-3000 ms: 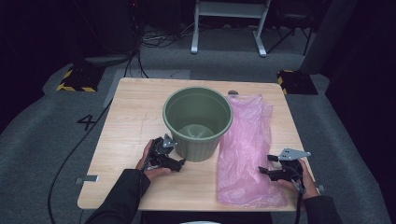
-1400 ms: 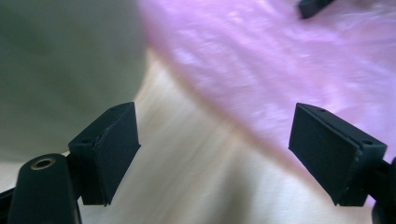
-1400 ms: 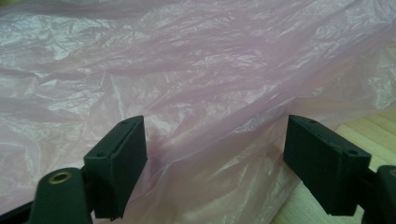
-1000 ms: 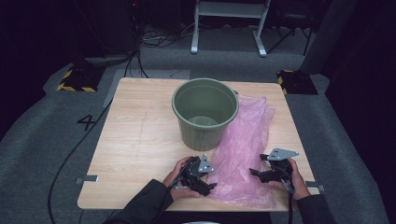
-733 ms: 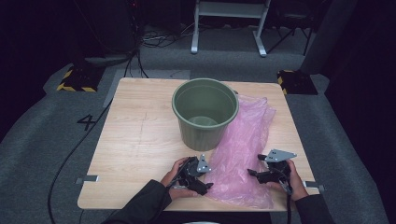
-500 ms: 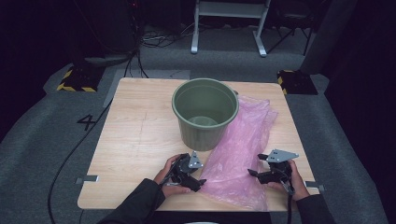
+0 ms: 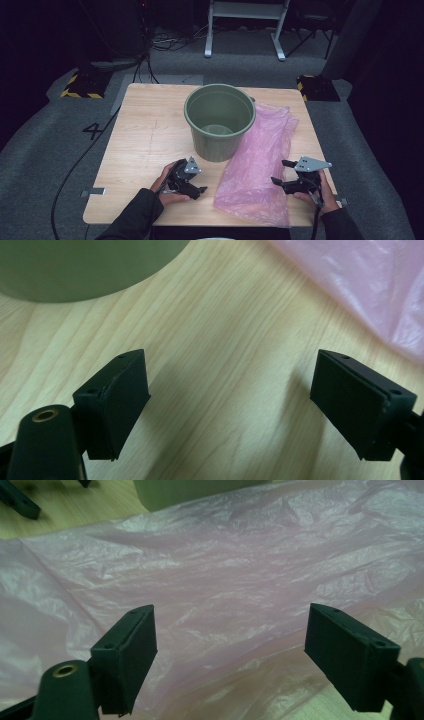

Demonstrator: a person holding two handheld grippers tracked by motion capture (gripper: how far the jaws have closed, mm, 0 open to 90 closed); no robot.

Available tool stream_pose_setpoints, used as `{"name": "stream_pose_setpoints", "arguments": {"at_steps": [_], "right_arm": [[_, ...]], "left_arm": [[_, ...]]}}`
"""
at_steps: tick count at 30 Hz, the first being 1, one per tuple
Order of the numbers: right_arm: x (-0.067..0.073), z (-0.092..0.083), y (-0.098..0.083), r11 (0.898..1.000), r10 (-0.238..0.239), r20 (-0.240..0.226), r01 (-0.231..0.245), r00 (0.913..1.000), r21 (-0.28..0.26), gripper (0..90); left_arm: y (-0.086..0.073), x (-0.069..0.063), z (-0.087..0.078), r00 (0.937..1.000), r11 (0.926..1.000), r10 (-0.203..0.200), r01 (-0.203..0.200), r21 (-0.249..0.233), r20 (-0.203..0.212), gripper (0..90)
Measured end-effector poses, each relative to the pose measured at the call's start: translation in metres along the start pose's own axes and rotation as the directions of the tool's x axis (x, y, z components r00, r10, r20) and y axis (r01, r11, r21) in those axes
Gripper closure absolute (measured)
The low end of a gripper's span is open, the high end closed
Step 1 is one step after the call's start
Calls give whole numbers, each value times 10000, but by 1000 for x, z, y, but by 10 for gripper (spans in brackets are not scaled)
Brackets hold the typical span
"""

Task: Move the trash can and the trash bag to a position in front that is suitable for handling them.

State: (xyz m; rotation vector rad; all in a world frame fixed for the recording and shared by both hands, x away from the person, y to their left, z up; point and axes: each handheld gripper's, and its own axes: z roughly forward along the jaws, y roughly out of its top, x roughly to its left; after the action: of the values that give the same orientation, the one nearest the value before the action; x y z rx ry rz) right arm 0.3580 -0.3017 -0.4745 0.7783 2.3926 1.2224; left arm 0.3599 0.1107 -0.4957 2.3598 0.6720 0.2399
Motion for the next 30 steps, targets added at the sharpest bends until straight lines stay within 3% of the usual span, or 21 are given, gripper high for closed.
{"name": "stream_pose_setpoints", "arguments": {"at_steps": [3, 6, 10, 11, 16, 18, 19, 21, 22, 23, 30], "right_arm": [[0, -1, -1, 10000, 12, 83, -13, 10000, 33, 217], [0, 1, -2, 9998, -95, 45, 95, 9999, 178, 223], [0, 1, -4, 9997, -133, -100, 135, 9999, 199, 243], [-1, 0, -5, 9997, -111, -104, 114, 9999, 212, 245], [-2, -3, -5, 9999, -113, -16, 113, 9999, 129, 248], [-2, -4, -6, 9998, -104, 54, 103, 9999, 139, 254], [-1, -4, -6, 9992, -220, 398, 207, 9990, 330, 260], [-1, -4, -6, 9991, -270, 409, 256, 9988, 343, 263], [-1, -4, -6, 9991, -270, 409, 256, 9988, 343, 263], [-1, -4, -6, 9992, -278, 422, 265, 9987, 302, 265], [-3, -5, -6, 9996, -235, 497, 227, 9985, 162, 268]], "left_arm": [[2, -3, -1, 9998, 10000, 6, -4, 64, -185, 162], [4, -8, -1, 9999, 9999, 71, -72, -107, -72, 163], [15, -19, -4, 9998, 9979, 108, -96, -641, 177, 165], [22, -24, -5, 9992, 9958, 30, 7, -915, 406, 168], [35, -42, -4, 9954, 9903, 131, 3, -1393, 946, 168], [36, -45, -3, 9949, 9903, 215, -77, -1387, 987, 172], [39, -51, 0, 9912, 9900, 414, -237, -1390, 1258, 171], [41, -58, 3, 9894, 9901, 595, -416, -1339, 1328, 173], [41, -58, 3, 9894, 9901, 595, -416, -1339, 1328, 175], [42, -62, 7, 9884, 9915, 804, -660, -1118, 1290, 180], [37, -62, 23, 9897, 9945, 984, -941, -452, 1035, 202]]}}
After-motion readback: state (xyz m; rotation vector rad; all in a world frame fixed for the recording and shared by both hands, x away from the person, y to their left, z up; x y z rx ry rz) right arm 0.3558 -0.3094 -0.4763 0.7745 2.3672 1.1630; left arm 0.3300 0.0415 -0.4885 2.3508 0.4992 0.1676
